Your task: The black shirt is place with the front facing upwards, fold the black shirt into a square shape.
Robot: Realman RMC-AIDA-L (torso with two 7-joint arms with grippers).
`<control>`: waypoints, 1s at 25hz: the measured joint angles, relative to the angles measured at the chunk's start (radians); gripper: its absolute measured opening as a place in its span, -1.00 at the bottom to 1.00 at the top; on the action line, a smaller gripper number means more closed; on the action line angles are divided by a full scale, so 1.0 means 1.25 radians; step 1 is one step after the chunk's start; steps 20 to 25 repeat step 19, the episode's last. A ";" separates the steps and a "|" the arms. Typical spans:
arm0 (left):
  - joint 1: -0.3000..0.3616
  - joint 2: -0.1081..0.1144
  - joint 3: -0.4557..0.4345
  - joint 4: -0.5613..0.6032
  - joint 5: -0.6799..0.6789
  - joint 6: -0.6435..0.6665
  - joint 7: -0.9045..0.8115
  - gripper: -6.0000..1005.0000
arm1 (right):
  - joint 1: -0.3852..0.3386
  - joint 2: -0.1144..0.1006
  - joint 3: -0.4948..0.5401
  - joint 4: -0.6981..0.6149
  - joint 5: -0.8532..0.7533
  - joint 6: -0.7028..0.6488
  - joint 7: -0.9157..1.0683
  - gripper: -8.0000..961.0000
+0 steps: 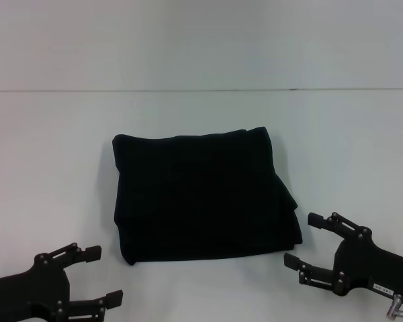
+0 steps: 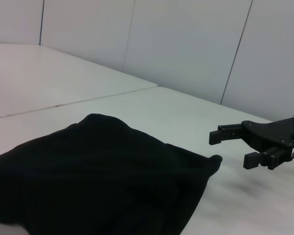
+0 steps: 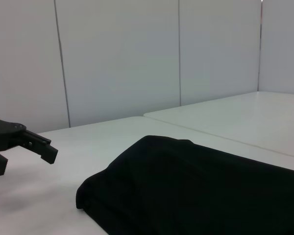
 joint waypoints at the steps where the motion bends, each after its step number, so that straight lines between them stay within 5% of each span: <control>1: 0.000 0.000 0.000 0.000 0.000 0.000 0.000 0.89 | 0.000 0.000 0.000 0.000 0.000 0.000 0.000 0.96; 25: -0.007 0.002 -0.001 0.000 -0.007 0.001 -0.004 0.89 | 0.000 0.000 0.003 0.000 0.002 -0.006 0.000 0.96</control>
